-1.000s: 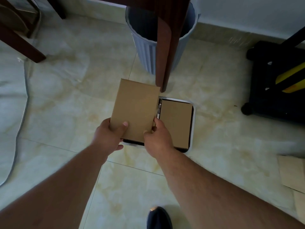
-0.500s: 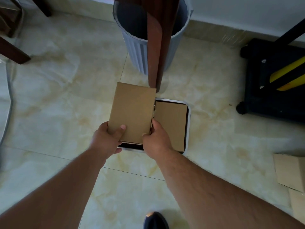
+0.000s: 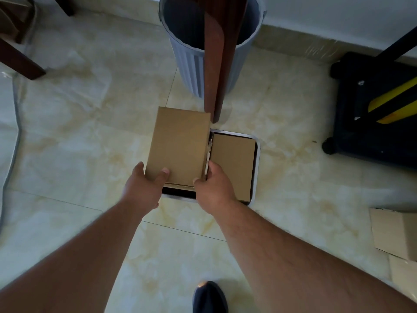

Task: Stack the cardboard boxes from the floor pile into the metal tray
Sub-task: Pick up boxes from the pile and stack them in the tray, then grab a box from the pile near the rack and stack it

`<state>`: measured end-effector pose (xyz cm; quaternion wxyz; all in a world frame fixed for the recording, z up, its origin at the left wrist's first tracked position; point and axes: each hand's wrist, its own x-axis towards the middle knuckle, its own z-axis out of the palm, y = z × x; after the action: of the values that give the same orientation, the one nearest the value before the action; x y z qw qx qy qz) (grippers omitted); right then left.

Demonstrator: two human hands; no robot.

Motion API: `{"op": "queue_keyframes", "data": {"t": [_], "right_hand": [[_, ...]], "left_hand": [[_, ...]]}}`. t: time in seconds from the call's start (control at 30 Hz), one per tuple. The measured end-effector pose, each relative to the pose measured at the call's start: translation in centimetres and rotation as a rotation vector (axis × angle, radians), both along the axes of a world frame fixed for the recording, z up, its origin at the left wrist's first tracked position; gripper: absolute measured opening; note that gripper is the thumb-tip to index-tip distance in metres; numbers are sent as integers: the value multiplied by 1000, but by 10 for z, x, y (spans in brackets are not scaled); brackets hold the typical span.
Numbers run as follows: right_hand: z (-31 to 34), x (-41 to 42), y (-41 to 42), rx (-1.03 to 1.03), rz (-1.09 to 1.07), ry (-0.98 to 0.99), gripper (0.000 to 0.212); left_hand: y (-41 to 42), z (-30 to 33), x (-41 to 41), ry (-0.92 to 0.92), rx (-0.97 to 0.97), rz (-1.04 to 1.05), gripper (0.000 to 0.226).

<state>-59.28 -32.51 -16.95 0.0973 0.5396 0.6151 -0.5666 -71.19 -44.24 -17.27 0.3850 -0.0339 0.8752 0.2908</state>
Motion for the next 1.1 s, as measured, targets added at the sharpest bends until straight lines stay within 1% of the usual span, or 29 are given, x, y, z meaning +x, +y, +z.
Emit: {"op": "queue_keyframes", "data": {"t": [0.1,0.17,0.3,0.43,0.53,0.63,0.73,0.8,0.83,0.87,0.93,0.97,1.0,1.03,1.07,1.1], "right_hand": [[12,12,6,-21,-6,-8,58],[19,22,10,-33,-37,-9,63],[34,44,19,-33,-60,-34,63],[53,80,38,-29,-95,-33,59],[62,113,53,-44,-126,-44,54],[73,148,73,-14,-132,-56,34],[81,190,94,-9,-154,-66,52],[85,222,109,-14,-182,-70,55],[84,230,112,-16,-189,-65,55],[85,262,125,-20,-235,-67,56],[88,275,130,-21,-236,-69,57],[89,299,140,-28,-272,-79,57],[90,327,149,-33,-333,-80,54],[90,346,155,-31,-371,-96,43],[86,368,160,-27,-406,-117,24],[85,390,164,-20,-434,-128,20]], "left_hand": [[-7,8,6,57,-27,23,101],[-11,15,13,68,-36,57,104],[-7,31,36,100,-61,52,98],[6,44,69,158,-106,37,75],[22,58,99,164,-99,6,72],[42,65,134,86,-72,-69,74],[74,74,173,-48,-32,-137,93],[98,77,200,-95,-29,-189,105],[106,80,207,-115,-29,-200,106],[127,80,233,-113,-8,-252,104],[136,82,244,-119,16,-265,98],[151,84,264,-134,30,-298,100],[166,83,287,-139,38,-341,105],[177,84,303,-148,38,-365,109],[188,85,320,-154,52,-392,113],[199,86,338,-157,61,-418,115]]}}
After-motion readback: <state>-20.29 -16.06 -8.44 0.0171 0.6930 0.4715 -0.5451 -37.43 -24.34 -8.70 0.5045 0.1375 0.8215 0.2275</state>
